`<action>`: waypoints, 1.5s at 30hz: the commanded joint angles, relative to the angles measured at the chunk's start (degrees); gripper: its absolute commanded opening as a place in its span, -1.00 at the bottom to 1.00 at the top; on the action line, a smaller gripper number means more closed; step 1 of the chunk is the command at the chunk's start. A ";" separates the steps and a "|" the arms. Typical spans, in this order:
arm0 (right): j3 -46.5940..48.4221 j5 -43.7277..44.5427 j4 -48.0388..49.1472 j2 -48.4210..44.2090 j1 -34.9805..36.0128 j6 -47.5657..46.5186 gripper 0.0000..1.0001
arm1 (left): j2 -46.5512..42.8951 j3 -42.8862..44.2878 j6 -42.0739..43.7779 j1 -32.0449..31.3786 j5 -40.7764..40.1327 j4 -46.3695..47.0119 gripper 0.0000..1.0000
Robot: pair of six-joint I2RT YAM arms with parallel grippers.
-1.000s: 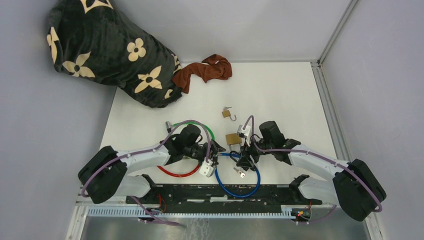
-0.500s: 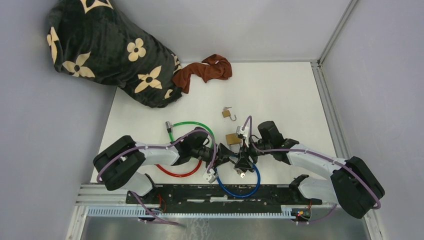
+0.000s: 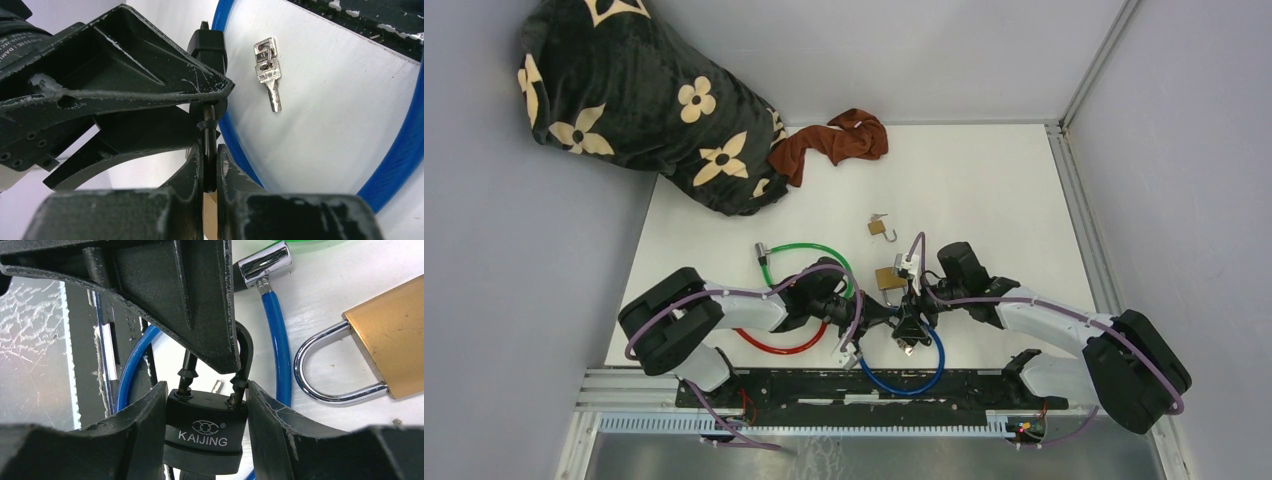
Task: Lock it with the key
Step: Lock the lock.
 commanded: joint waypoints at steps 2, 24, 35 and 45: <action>2.20 -1.68 5.49 -1.45 0.37 -0.38 -0.44 | -1.24 0.61 1.25 -0.68 -2.27 2.19 -0.95; -10.45 18.61 16.38 -13.76 4.23 1.27 0.95 | -10.13 -3.13 18.27 -0.66 -6.96 -4.06 -0.95; -10.14 10.59 20.34 -5.94 4.25 3.47 0.78 | -9.61 -5.88 24.35 -0.67 -6.39 1.28 -0.96; -11.25 4.55 26.25 -0.11 4.19 5.37 0.41 | -9.53 -6.33 25.05 -0.66 -6.66 1.67 -0.95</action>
